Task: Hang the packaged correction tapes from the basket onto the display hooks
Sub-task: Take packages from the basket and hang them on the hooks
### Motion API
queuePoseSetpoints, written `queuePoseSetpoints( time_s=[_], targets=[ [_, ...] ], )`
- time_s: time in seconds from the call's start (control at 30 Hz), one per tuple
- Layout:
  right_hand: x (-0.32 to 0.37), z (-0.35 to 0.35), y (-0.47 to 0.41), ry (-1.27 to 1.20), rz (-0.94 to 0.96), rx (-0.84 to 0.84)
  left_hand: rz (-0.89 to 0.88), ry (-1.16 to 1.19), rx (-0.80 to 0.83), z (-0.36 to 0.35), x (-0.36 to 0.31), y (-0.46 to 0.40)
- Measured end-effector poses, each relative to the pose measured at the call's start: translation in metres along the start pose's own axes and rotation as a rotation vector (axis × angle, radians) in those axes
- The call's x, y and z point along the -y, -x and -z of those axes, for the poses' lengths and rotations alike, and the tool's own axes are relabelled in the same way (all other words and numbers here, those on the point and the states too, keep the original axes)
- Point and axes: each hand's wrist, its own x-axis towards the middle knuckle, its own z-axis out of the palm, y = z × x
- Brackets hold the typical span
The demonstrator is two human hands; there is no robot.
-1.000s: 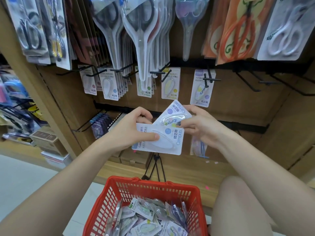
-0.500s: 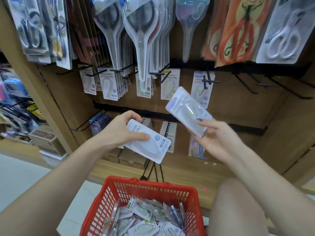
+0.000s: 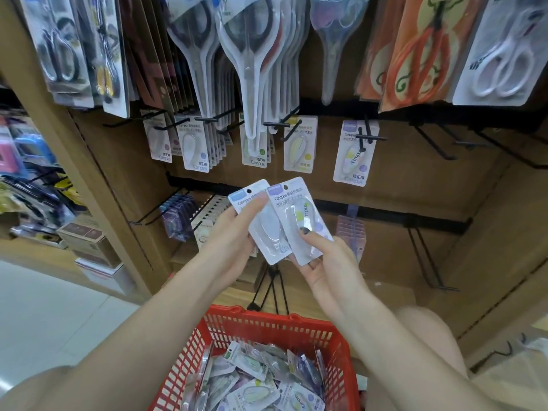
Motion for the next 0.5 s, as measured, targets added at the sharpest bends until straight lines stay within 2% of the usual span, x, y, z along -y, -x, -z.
queuePoseSetpoints(
  time_s=[0.13, 0.27, 0.33, 0.43, 0.5],
  targets=[
    [-0.004, 0.002, 0.000, 0.088, 0.013, -0.014, -0.053, -0.158, 0.068, 0.005, 0.018, 0.006],
    [0.003, 0.006, 0.000, 0.424, 0.064, -0.014, -0.041, -0.236, -0.019, 0.020, 0.012, 0.005],
    [0.010, 0.010, -0.002, 0.506, 0.111, -0.018, -0.071, -0.269, -0.108, 0.028, 0.005, 0.001],
    [0.021, 0.016, -0.005, 0.468, 0.169, 0.048, -0.097, -0.281, -0.278, 0.048, -0.011, -0.006],
    [0.030, 0.019, -0.006, 0.387, 0.216, 0.089, -0.131, -0.254, -0.321, 0.063, -0.025, -0.009]
  ],
)
